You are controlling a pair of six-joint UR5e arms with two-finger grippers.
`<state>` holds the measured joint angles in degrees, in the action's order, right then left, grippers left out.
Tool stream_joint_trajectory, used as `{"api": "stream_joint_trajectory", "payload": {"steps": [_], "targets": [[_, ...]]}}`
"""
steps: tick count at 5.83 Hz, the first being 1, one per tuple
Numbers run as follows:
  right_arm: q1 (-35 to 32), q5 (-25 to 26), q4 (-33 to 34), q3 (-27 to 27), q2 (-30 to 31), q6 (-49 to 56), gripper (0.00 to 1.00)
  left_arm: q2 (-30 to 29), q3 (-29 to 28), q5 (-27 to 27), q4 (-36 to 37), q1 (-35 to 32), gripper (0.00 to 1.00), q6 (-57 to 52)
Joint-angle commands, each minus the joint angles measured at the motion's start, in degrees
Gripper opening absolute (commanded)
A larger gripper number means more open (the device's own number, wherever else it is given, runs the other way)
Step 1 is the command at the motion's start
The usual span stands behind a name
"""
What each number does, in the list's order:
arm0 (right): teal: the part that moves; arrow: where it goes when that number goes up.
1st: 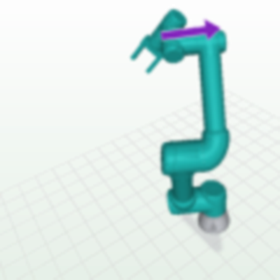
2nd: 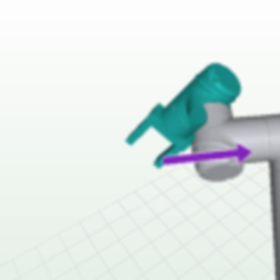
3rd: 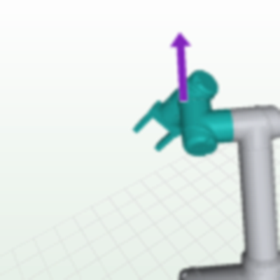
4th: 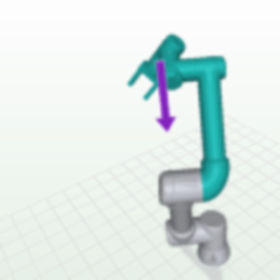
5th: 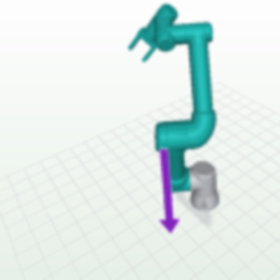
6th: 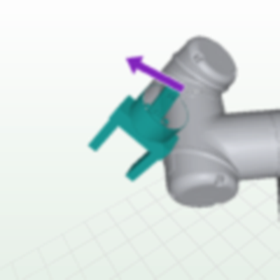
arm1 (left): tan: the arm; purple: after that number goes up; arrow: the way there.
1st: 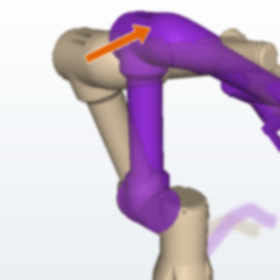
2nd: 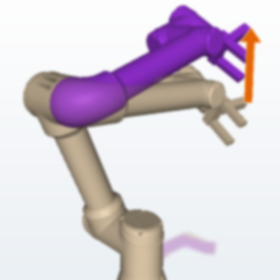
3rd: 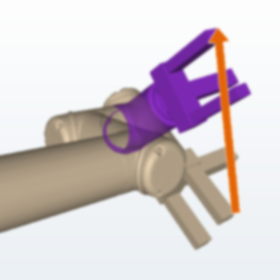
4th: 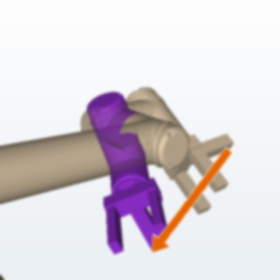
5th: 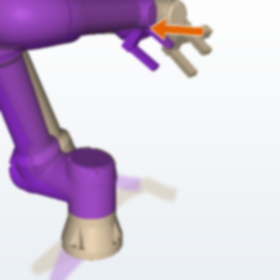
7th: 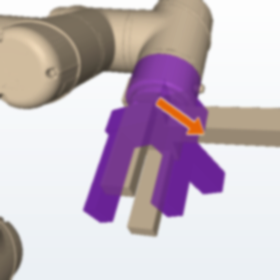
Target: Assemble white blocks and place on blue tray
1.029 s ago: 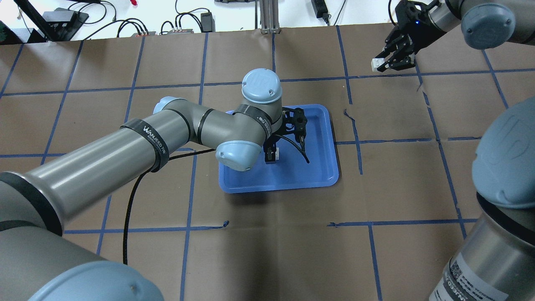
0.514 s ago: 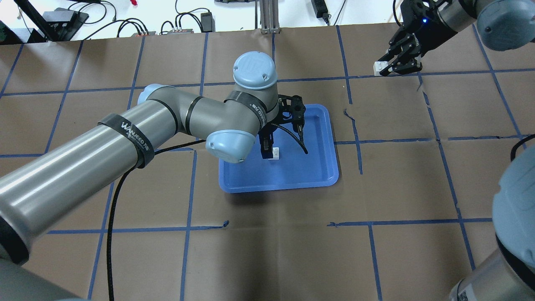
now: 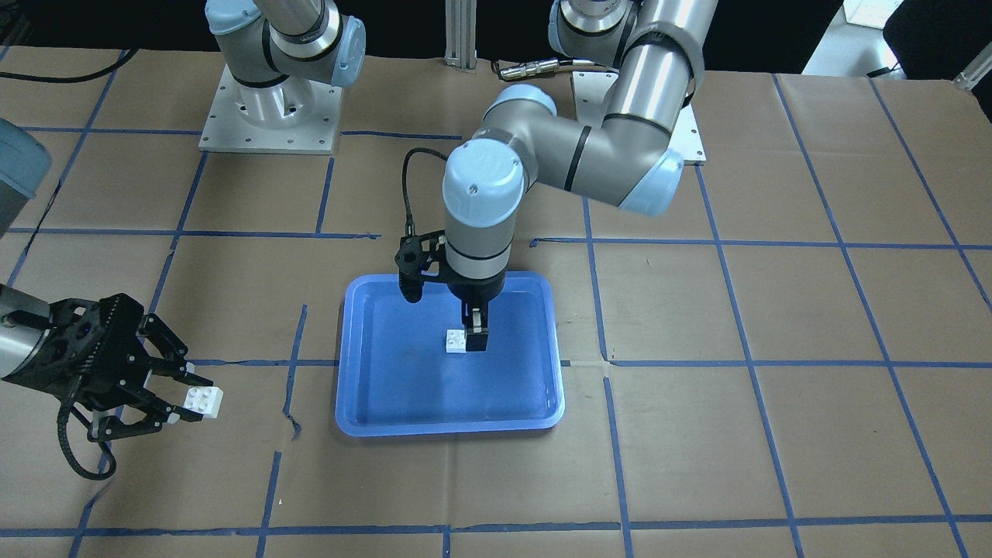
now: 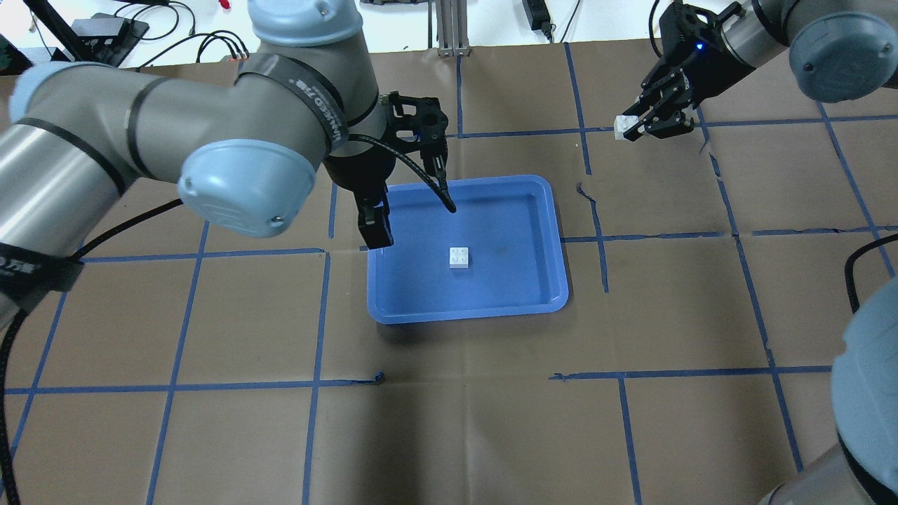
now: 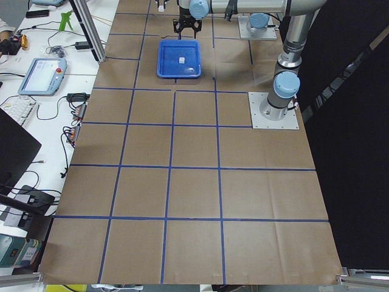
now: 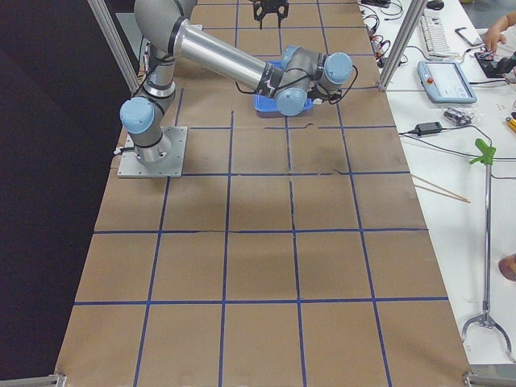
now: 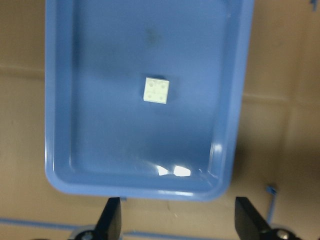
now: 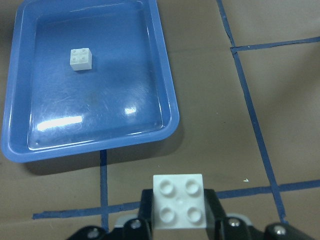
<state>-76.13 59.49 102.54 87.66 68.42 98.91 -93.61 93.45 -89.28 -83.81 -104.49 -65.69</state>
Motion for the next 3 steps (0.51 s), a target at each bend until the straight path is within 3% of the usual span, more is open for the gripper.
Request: {"api": "stream_joint_trajectory", "payload": {"steps": [1, 2, 3], "targets": [[-4.3, 0.0, 6.6, 5.3, 2.1, -7.3, 0.27, 9.7, -0.9, -0.2, -9.3, 5.2, 0.83, 1.4], [-9.2, 0.1, 12.5, 8.7, 2.9, -12.2, 0.27, 10.5, -1.1, -0.4, -9.4, 5.9, 0.83, 6.1], [-13.3, 0.4, 21.6, 13.2, 2.8, -16.5, 0.29, 10.9, -1.8, -1.3, -8.1, 7.5, 0.99, 19.2]]}}
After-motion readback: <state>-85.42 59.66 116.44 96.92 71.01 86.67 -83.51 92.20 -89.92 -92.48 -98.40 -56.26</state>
